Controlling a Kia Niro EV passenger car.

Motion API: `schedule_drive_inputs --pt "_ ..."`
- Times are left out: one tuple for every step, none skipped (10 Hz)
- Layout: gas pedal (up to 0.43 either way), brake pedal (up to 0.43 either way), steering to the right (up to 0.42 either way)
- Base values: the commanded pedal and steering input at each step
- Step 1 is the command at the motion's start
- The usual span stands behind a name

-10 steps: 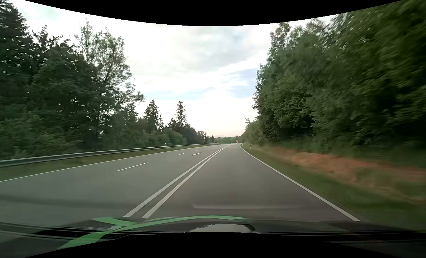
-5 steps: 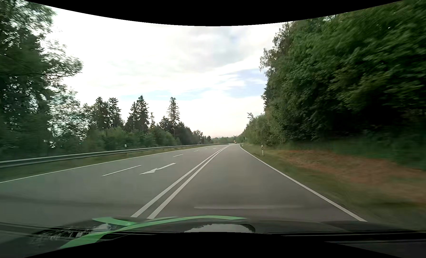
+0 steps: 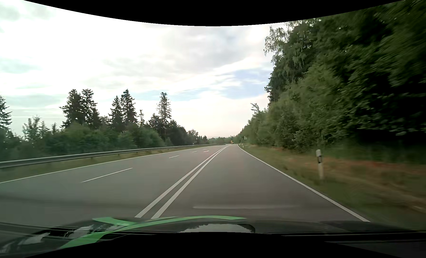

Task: Follow the waypoints while adhering to traffic rules and regulations

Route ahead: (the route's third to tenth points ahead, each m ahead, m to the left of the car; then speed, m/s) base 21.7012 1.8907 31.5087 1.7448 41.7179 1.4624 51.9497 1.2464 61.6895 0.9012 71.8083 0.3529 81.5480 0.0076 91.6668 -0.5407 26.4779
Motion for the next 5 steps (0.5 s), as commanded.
schedule_drive_inputs --pt "0.197 0.000 0.004" --pt "0.197 0.000 0.005" --pt "0.197 0.000 0.005" --pt "0.197 0.000 0.004" --pt "0.197 0.000 0.004"
